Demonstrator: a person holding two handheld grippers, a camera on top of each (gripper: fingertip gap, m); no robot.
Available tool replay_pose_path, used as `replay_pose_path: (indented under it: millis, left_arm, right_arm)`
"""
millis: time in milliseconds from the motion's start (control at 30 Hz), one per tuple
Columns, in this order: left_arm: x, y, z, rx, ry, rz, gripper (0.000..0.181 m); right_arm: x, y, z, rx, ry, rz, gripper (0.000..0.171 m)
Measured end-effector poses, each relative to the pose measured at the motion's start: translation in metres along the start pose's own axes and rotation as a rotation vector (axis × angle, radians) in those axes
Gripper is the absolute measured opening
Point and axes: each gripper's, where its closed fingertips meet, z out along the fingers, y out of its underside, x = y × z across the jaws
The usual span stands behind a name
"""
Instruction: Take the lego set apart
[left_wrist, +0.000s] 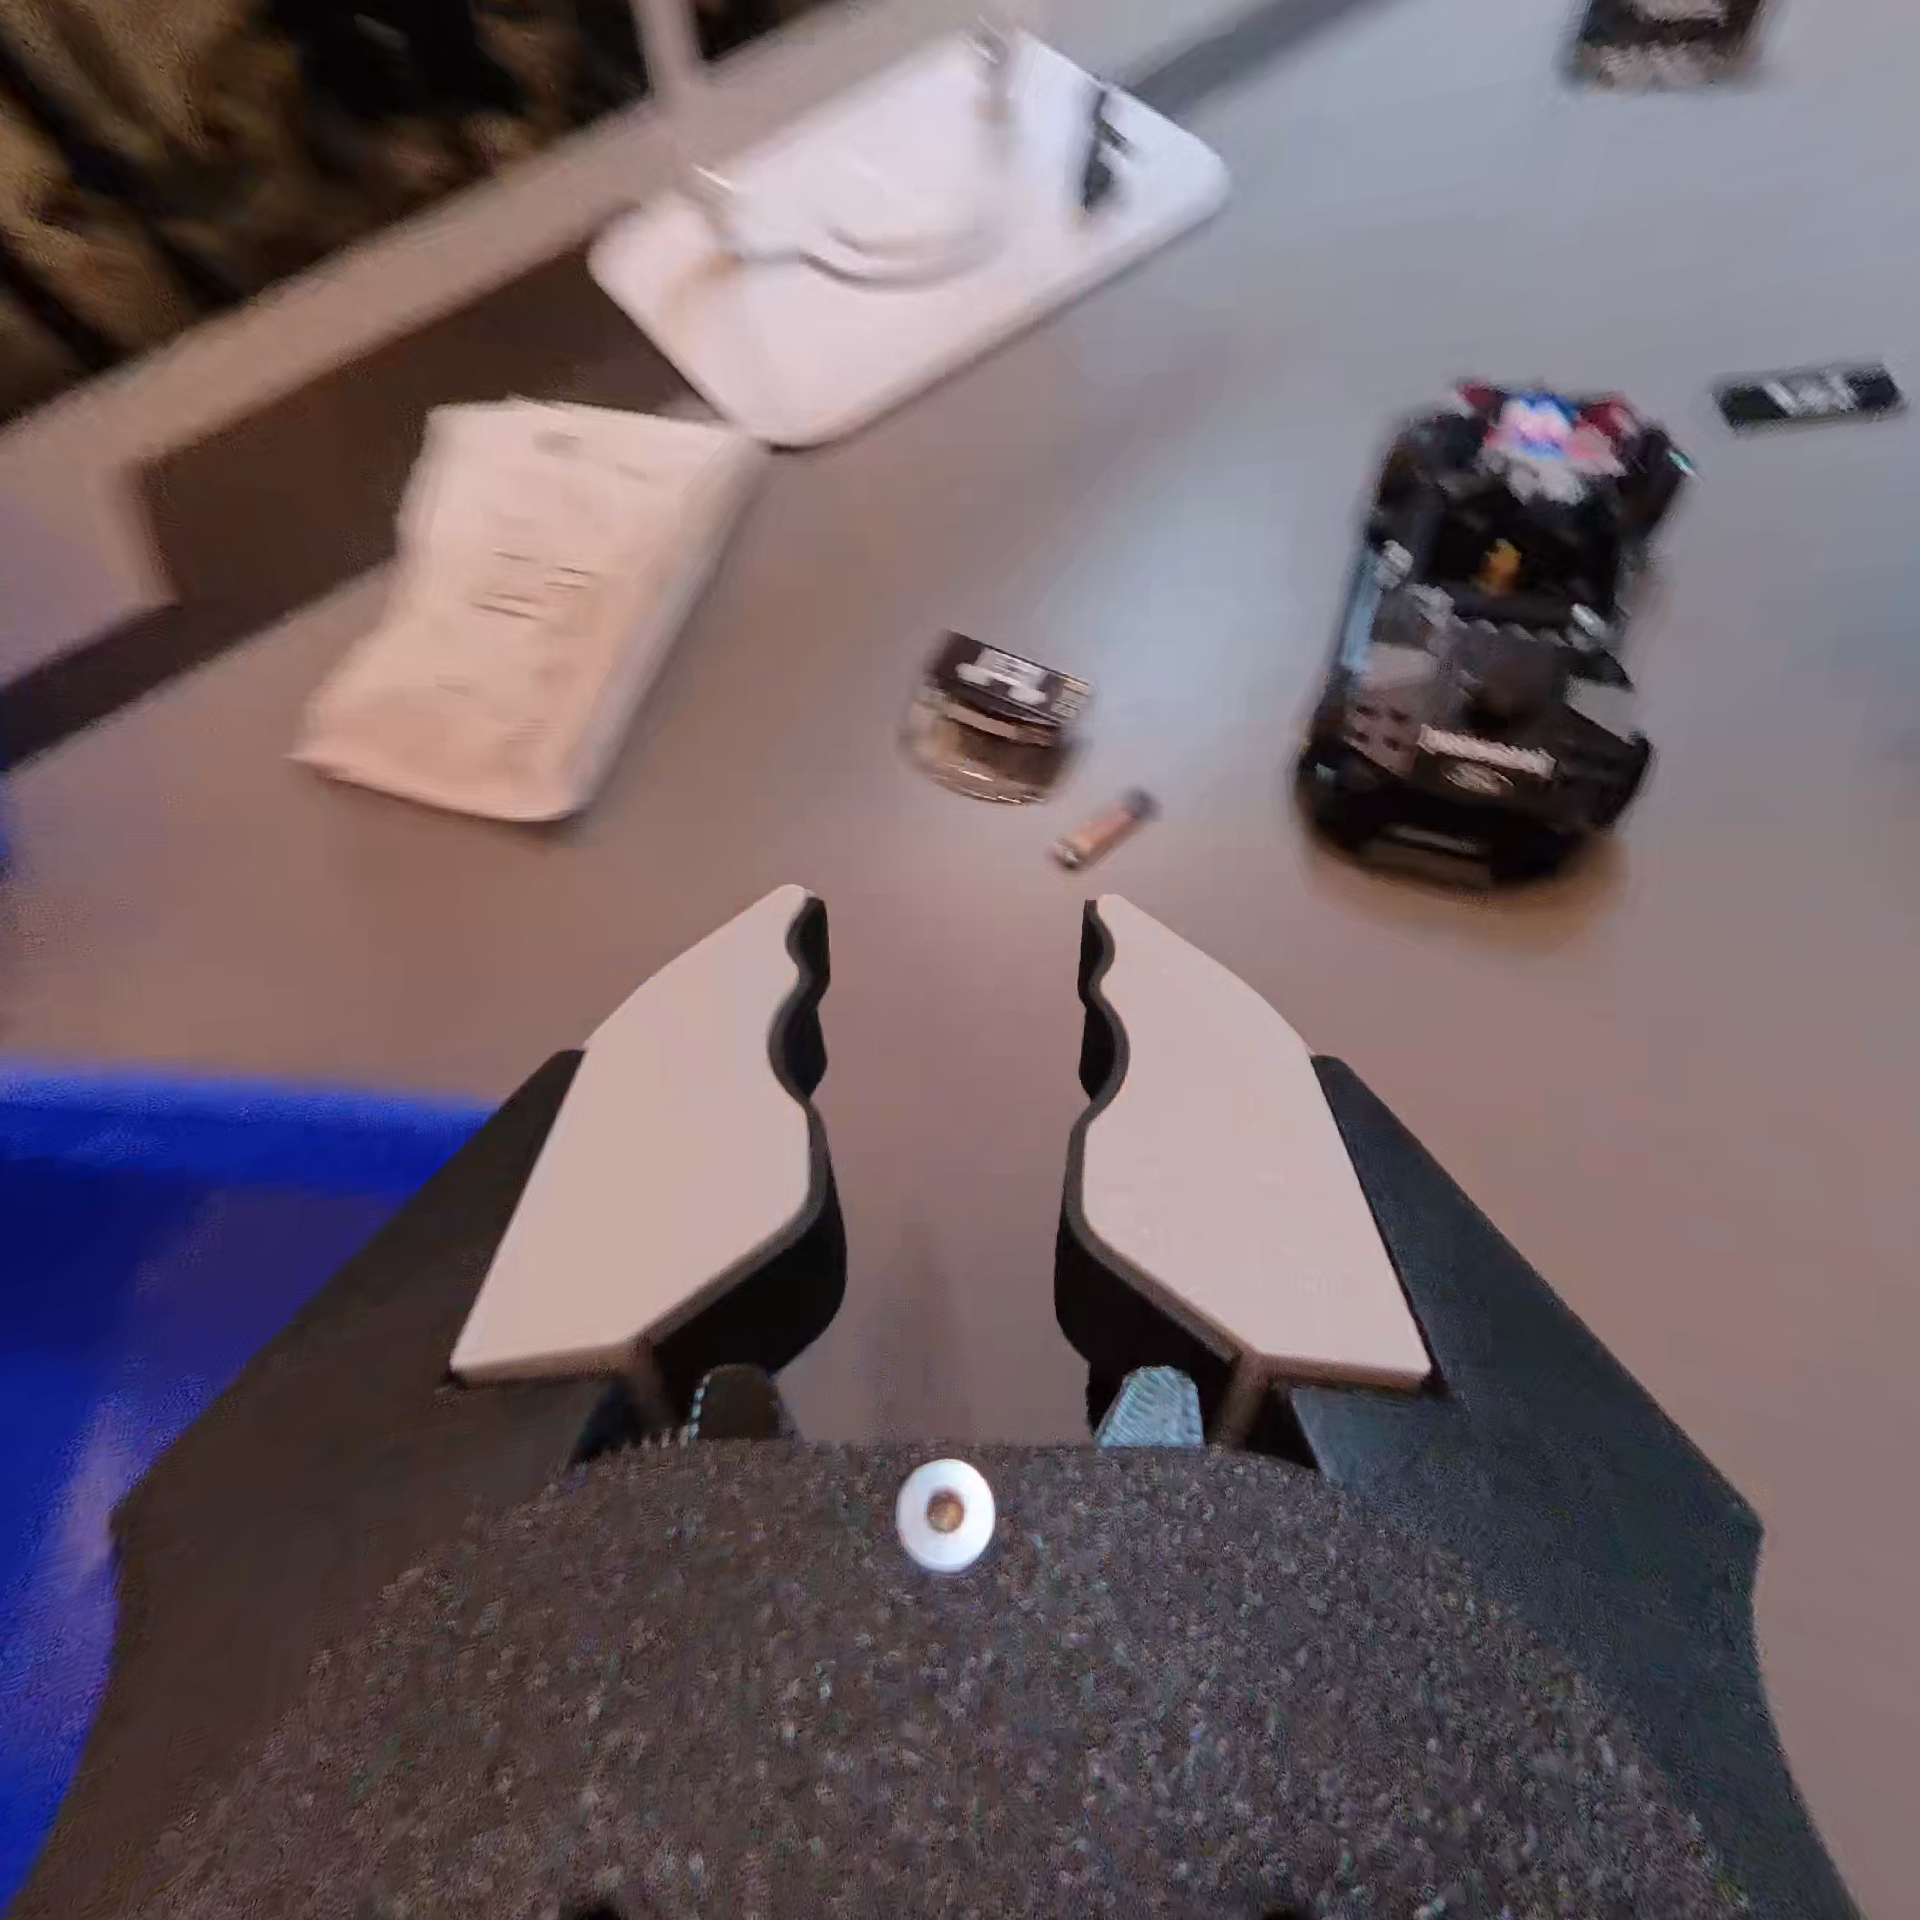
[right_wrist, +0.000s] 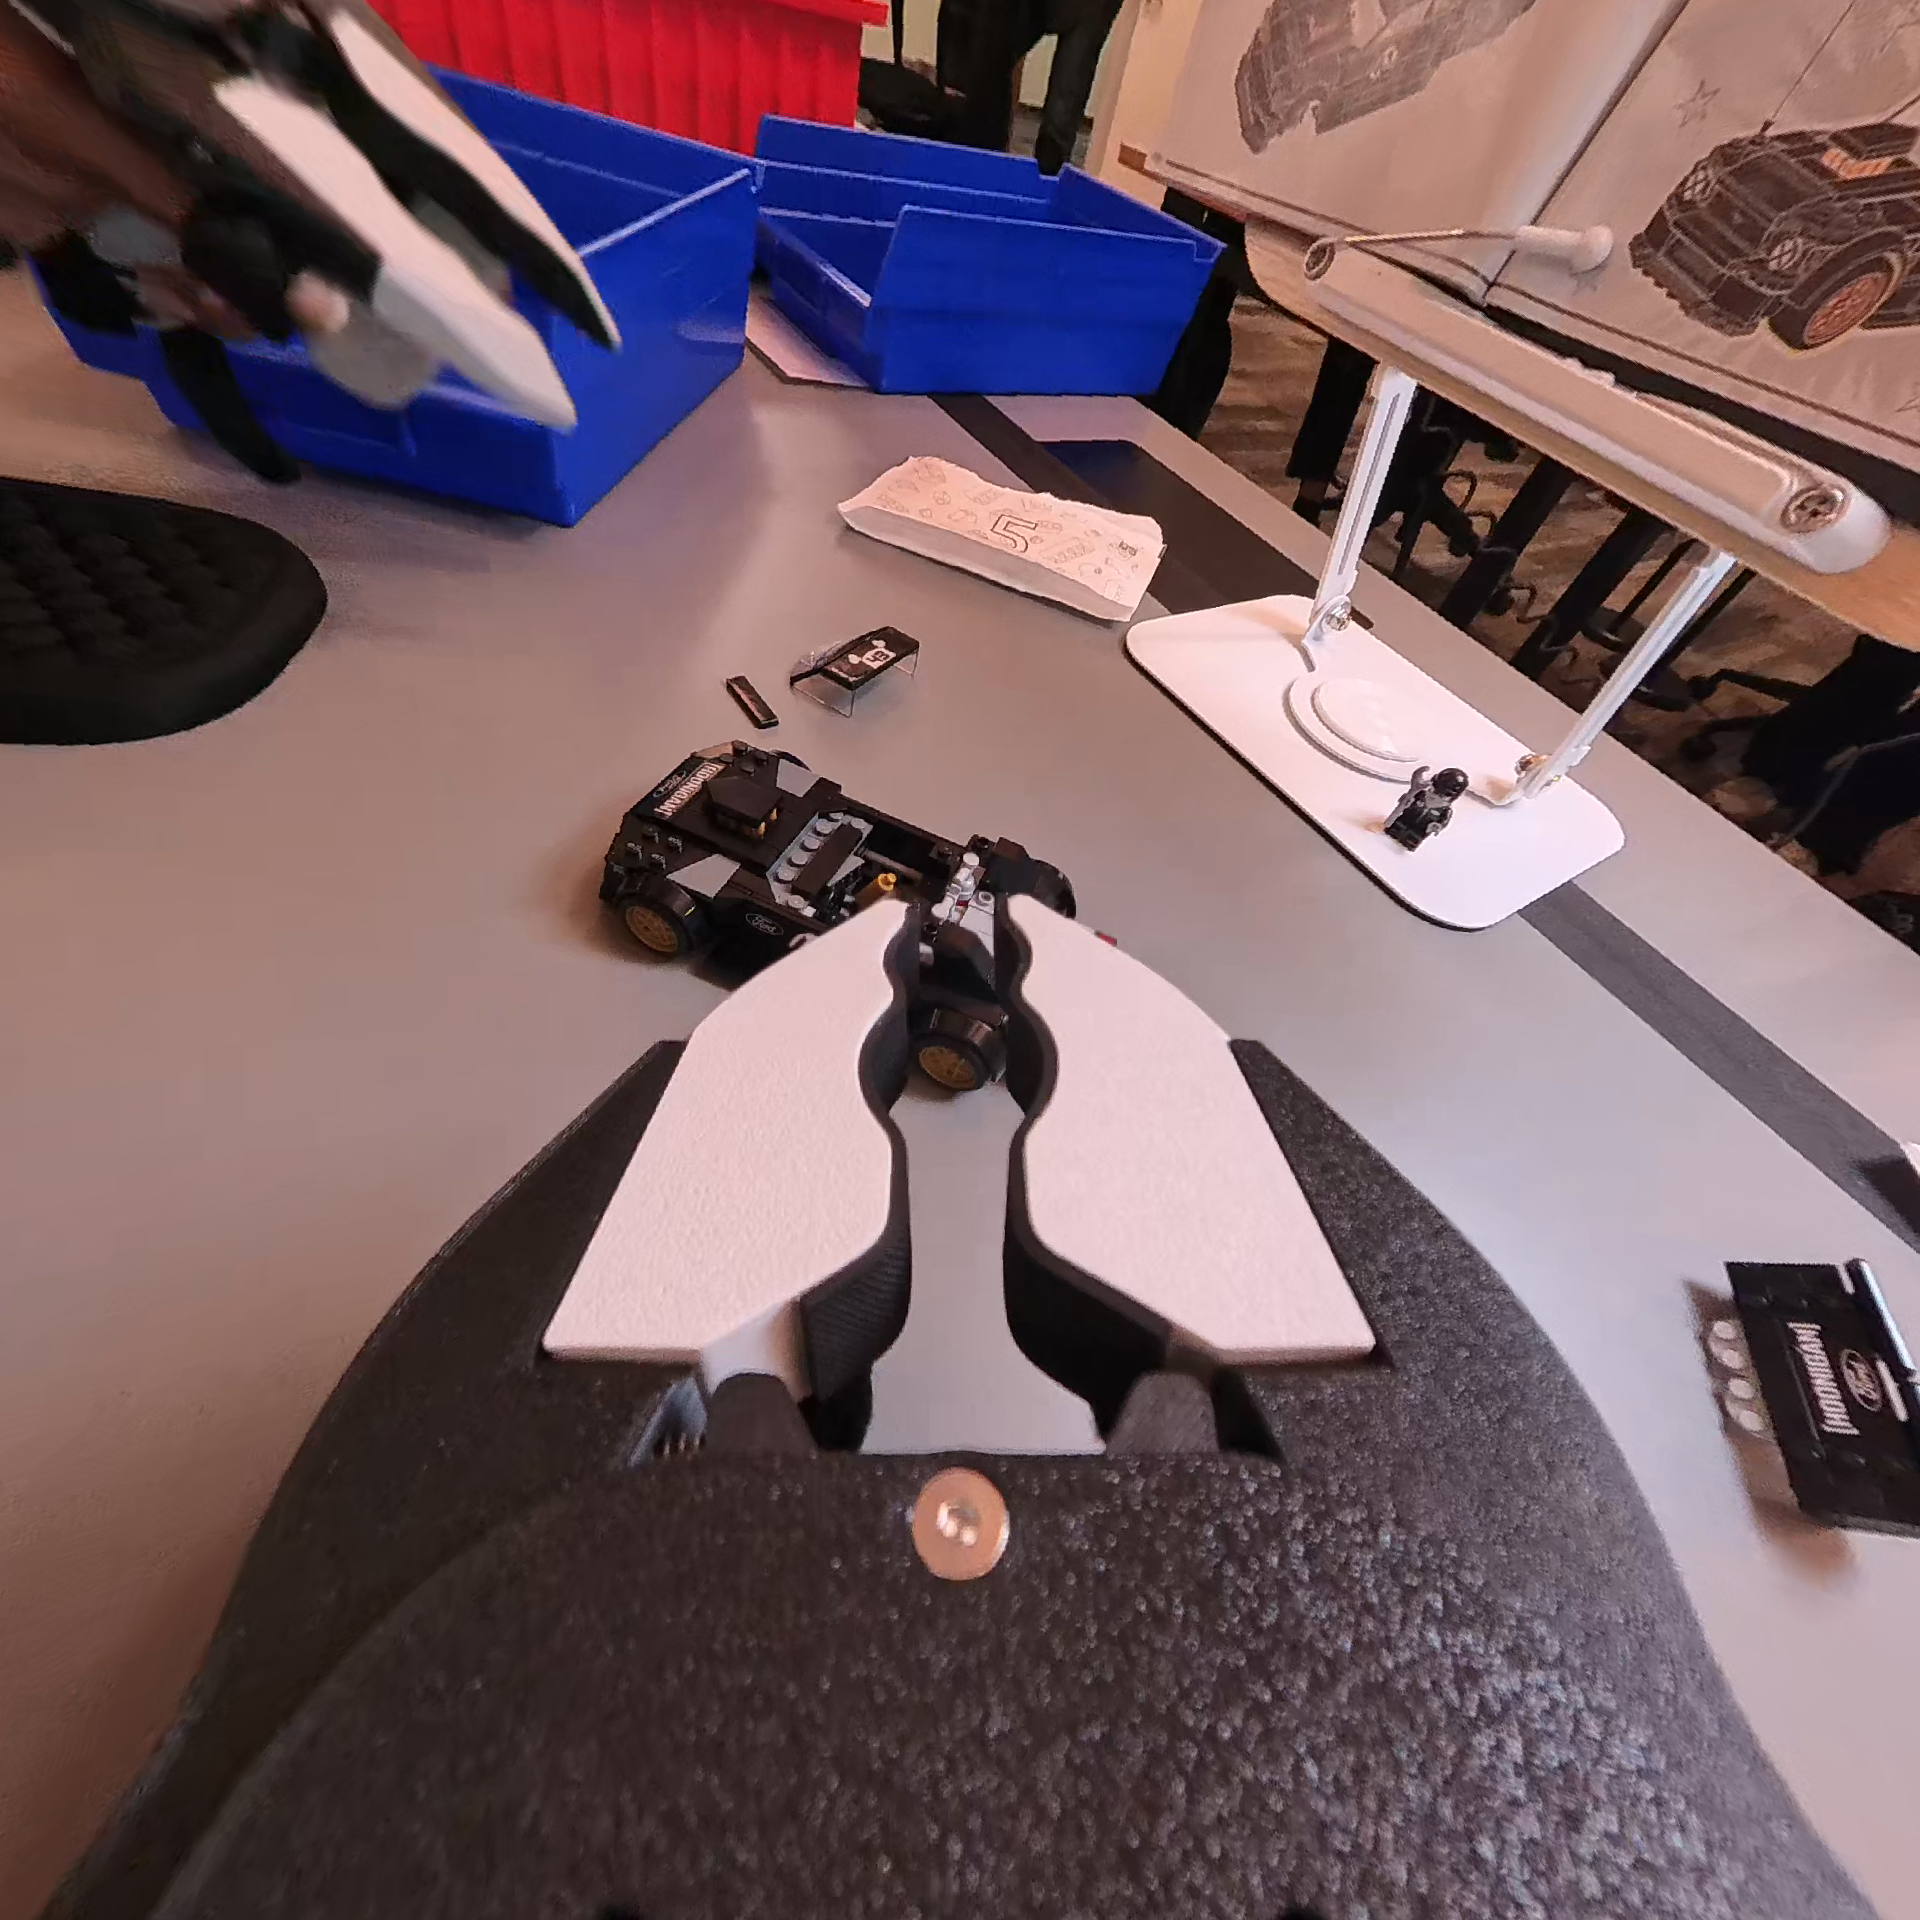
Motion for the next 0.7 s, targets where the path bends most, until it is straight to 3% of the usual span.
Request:
replay_pose_path:
  millis: [133, 333, 467, 533, 700]
  left_arm:
    - [0.036, 0.024, 0.048, -0.103, 0.168, 0.064, 0.047]
    - [0.042, 0.029, 0.081, -0.194, 0.252, 0.115, 0.039]
    - [0.044, 0.028, 0.088, -0.233, 0.312, 0.106, 0.029]
    - [0.047, 0.030, 0.084, -0.244, 0.341, 0.121, 0.008]
    - [0.048, 0.035, 0.076, -0.210, 0.293, 0.196, 0.008]
  right_arm:
    - [0.003, 0.002, -0.001, -0.007, 0.014, -0.010, 0.013]
    - [0.004, 0.005, -0.001, -0.008, 0.004, 0.013, 0.013]
    - [0.005, 0.007, 0.000, -0.019, 0.009, 0.001, 0.013]
    - [0.005, 0.008, 0.000, -0.021, 0.008, 0.003, 0.013]
    - [0.004, 0.012, 0.002, -0.035, -0.004, 0.005, 0.013]
